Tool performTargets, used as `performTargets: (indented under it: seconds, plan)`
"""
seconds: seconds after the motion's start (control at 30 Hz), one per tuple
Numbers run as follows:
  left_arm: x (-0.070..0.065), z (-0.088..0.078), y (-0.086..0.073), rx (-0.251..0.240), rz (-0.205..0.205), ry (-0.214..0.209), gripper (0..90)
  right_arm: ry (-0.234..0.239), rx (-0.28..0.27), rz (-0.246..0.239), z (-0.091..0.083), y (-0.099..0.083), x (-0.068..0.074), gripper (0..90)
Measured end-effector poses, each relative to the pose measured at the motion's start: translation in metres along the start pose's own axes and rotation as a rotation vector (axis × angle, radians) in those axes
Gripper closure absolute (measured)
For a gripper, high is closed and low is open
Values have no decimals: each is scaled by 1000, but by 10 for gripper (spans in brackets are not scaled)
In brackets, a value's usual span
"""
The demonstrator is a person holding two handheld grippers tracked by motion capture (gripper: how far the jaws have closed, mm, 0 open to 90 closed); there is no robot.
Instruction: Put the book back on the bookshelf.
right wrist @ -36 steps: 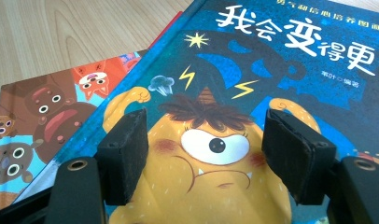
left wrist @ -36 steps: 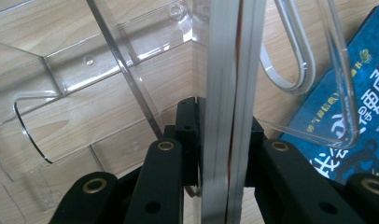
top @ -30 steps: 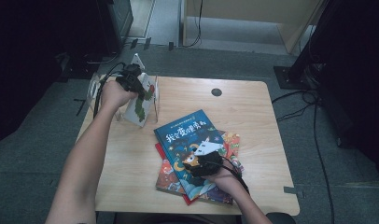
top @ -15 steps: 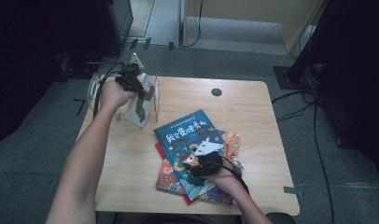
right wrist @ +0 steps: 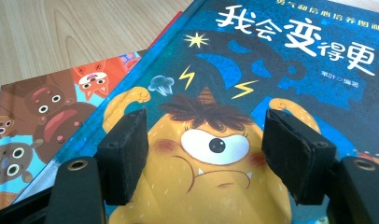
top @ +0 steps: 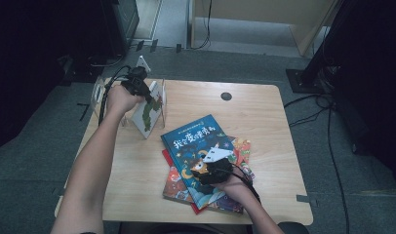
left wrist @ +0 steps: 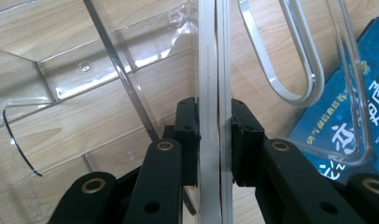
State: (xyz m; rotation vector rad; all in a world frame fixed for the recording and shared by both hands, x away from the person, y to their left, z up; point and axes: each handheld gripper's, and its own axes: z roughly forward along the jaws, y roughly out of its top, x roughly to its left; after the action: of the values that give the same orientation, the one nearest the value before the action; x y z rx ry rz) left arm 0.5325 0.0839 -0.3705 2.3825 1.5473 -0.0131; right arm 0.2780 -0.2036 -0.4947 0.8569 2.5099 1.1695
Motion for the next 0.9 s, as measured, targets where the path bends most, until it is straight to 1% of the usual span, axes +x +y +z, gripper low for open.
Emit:
performTargets:
  seconds: [0.1, 0.23, 0.33, 0.6, 0.9]
  plan:
    - [2, 0, 0, 0, -1, -6, 772, 0, 0, 0, 0, 0, 0, 317]
    - [-1, 0, 0, -2, 5, 7, 771, 0, 0, 1, 0, 0, 0, 318]
    - [-1, 0, 0, 1, 9, 5, 765, 0, 0, 1, 0, 0, 0, 318]
    - [-1, -2, 1, 3, -5, 1, 760, 0, 0, 1, 0, 0, 0, 318]
    - [-1, -6, 2, 3, -5, 1, 752, -1, -1, 0, 0, 0, 0, 318]
